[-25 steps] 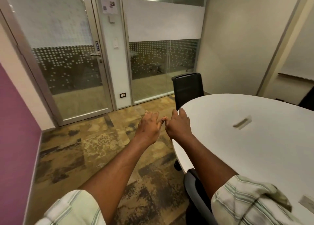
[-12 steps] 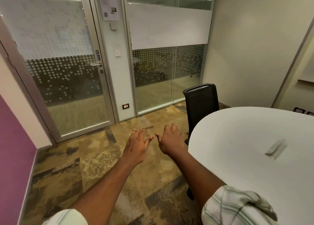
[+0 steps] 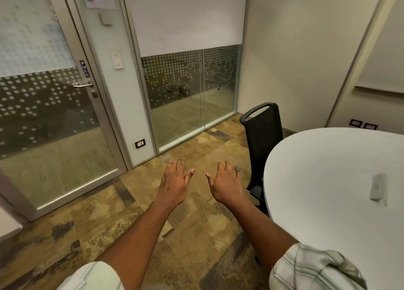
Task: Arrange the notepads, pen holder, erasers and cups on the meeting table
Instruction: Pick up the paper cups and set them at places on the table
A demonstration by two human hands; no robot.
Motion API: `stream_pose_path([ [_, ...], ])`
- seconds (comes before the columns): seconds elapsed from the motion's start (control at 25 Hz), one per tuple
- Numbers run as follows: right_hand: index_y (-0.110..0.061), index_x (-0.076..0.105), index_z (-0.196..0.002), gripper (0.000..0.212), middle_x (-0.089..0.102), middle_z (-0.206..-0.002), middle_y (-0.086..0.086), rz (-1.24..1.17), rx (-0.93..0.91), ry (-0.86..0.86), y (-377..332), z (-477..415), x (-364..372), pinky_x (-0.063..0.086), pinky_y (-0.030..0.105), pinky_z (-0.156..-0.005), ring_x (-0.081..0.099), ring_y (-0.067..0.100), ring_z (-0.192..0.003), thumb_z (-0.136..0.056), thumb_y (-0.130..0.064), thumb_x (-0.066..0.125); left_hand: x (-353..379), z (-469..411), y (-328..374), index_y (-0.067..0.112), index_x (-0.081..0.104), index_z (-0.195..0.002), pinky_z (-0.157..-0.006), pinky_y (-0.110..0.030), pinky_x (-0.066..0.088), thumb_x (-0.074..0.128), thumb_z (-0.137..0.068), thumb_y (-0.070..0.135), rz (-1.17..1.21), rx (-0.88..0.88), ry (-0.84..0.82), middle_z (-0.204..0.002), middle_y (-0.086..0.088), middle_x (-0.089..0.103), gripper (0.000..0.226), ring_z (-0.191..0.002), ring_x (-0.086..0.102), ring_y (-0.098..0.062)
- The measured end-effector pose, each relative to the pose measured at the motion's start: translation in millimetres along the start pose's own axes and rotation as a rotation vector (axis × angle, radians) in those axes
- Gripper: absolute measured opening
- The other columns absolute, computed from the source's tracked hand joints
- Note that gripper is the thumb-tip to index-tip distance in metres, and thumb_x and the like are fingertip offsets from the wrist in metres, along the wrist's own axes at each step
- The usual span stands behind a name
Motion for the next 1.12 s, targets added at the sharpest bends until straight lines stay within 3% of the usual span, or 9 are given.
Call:
stream_pose_path([
  [0.36,-0.009,0.017,-0.148,0.066,0.016,-0.157,0.012,-0.068,0.054,-0.023,-14,-143,86,0.015,0.049,-0.118,0.012,0.027,-0.146,-0.099,-0.050,0.031,77,-139,-79,0.014,0.028,-0.147,-0.115,-0.041,0.028,0.032,-0.097,0.050,0.014,0.078,-0.166,-0.152,-0.010,0.032,0.062,-0.142,0.025,-0.025],
  [0.52,-0.010,0.016,-0.150,0.067,0.014,-0.159,0.010,-0.128,0.083,-0.058,-20,-237,111,0.015,0.047,-0.118,0.009,0.025,-0.147,-0.099,-0.050,0.032,103,-220,-106,0.017,0.031,-0.145,-0.111,-0.035,0.032,0.032,-0.097,0.050,0.007,0.083,-0.200,-0.149,-0.005,0.036,0.058,-0.139,0.031,-0.021],
  [0.8,-0.013,0.014,-0.150,0.071,0.009,-0.159,0.006,-0.105,0.098,-0.020,-20,-393,125,0.014,0.043,-0.119,0.006,0.024,-0.148,-0.095,-0.044,0.047,140,-374,-106,0.023,0.030,-0.147,-0.118,-0.037,0.022,0.033,-0.098,0.048,0.140,0.053,-0.164,-0.155,-0.003,0.028,0.056,-0.145,0.020,-0.019],
  [1.12,-0.016,0.005,-0.152,0.082,-0.007,-0.161,0.003,-0.042,0.226,0.040,13,-592,140,0.002,0.047,-0.120,-0.009,0.020,-0.148,-0.092,-0.057,0.042,221,-591,-112,0.023,0.033,-0.146,-0.117,-0.039,0.024,0.032,-0.098,0.047,0.196,0.152,-0.219,-0.154,-0.006,0.030,0.053,-0.145,0.020,-0.021],
])
Point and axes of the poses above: each hand's wrist, its own z-axis away from the middle knuckle, its own x-axis out of the palm, y = z × x, the point moved 3 cm from there along -z, towards the middle knuckle
